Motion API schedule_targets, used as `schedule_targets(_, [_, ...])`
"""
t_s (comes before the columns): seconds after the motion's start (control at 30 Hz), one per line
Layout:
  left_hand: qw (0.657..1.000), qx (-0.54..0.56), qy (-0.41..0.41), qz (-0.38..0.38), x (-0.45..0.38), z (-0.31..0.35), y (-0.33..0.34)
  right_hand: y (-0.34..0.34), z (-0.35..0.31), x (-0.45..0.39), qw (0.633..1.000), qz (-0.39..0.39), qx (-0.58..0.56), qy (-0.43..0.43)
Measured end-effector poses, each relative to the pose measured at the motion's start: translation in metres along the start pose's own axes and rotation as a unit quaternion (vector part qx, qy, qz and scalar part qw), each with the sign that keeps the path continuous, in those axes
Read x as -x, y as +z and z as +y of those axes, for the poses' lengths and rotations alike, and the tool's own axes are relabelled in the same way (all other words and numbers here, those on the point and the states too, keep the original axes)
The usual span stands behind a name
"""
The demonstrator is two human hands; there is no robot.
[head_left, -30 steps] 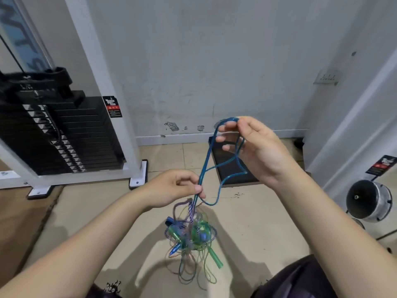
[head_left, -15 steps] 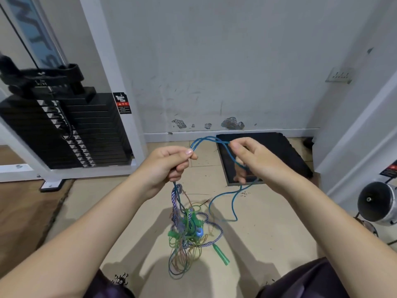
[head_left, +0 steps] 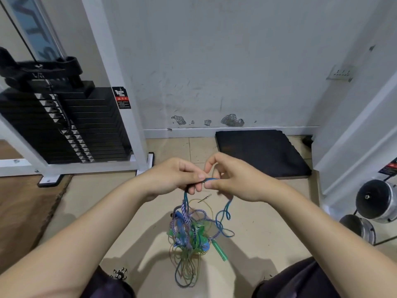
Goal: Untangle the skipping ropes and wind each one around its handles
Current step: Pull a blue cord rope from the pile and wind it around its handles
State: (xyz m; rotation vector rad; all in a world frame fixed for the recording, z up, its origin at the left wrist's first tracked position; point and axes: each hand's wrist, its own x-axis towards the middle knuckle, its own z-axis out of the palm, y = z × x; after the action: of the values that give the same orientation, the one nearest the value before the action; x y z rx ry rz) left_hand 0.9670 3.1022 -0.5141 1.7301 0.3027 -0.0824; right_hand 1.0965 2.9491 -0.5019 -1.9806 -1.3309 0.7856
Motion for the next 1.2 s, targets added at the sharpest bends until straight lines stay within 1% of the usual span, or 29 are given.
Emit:
schedule_targets(0.13, [1.0, 0.025, -0.007, -0.014, 0.0, -0.005, -0.001, -0.001, 0.003, -0.001, 0.994, -0.025, 0.096, 0.045])
schedule_targets(0.2, [1.0, 0.015, 0.002, -0.018, 0.001, -0.006, 0.0, -0.002, 0.003, -0.002, 0.994, -0.024, 0.105, 0.036])
schedule_targets(0.27, [1.0, 0.008, 0.012, -0.021, 0.001, -0.006, 0.0, -0.002, 0.002, -0.002, 0.996, -0.029, 0.089, 0.007])
schedule_targets(0.3, [1.0, 0.013, 0.018, -0.021, 0.0, -0.007, 0.0, -0.001, 0.001, -0.001, 0.998, -0.024, 0.062, -0.006])
schedule_targets(0.37, [0.999, 0.036, 0.033, -0.021, -0.001, -0.006, 0.0, -0.002, 0.0, 0.001, 0.999, 0.0, -0.035, -0.021])
schedule_targets(0.43, [0.999, 0.029, 0.036, -0.024, -0.002, -0.007, -0.002, -0.004, 0.001, 0.002, 0.99, 0.033, -0.134, -0.039])
schedule_targets(0.5, [0.999, -0.008, 0.017, -0.044, -0.002, -0.008, -0.003, -0.006, 0.003, 0.004, 0.973, 0.065, -0.209, -0.073])
schedule_targets(0.57, [0.996, -0.058, 0.001, -0.063, -0.002, -0.011, -0.004, -0.007, 0.004, 0.004, 0.946, 0.09, -0.296, -0.098])
schedule_targets(0.63, [0.996, -0.076, -0.008, -0.045, -0.002, -0.011, -0.007, -0.01, 0.006, 0.005, 0.923, 0.105, -0.355, -0.104])
schedule_targets(0.67, [0.997, -0.077, -0.007, -0.021, -0.001, -0.009, -0.009, -0.012, 0.008, 0.005, 0.922, 0.109, -0.358, -0.102])
schedule_targets(0.77, [0.995, -0.074, 0.013, 0.068, 0.004, 0.001, -0.015, -0.022, 0.012, 0.007, 0.951, 0.106, -0.278, -0.08])
schedule_targets(0.83, [0.99, -0.065, 0.024, 0.119, 0.009, 0.009, -0.016, -0.028, 0.012, 0.01, 0.97, 0.083, -0.223, -0.052])
schedule_targets(0.9, [0.987, -0.067, 0.033, 0.145, 0.012, 0.014, -0.015, -0.026, 0.01, 0.012, 0.981, 0.053, -0.185, -0.021])
schedule_targets(0.97, [0.986, -0.09, 0.042, 0.135, 0.013, 0.016, -0.009, -0.017, 0.005, 0.013, 0.983, 0.029, -0.18, -0.01])
schedule_targets(1.07, [0.984, -0.136, 0.054, 0.101, 0.013, 0.013, 0.003, -0.003, -0.002, 0.011, 0.982, 0.036, -0.186, -0.015])
schedule_targets(1.2, [0.982, -0.152, 0.05, 0.103, 0.012, 0.009, 0.001, -0.003, -0.003, 0.008, 0.995, 0.038, -0.088, 0.005])
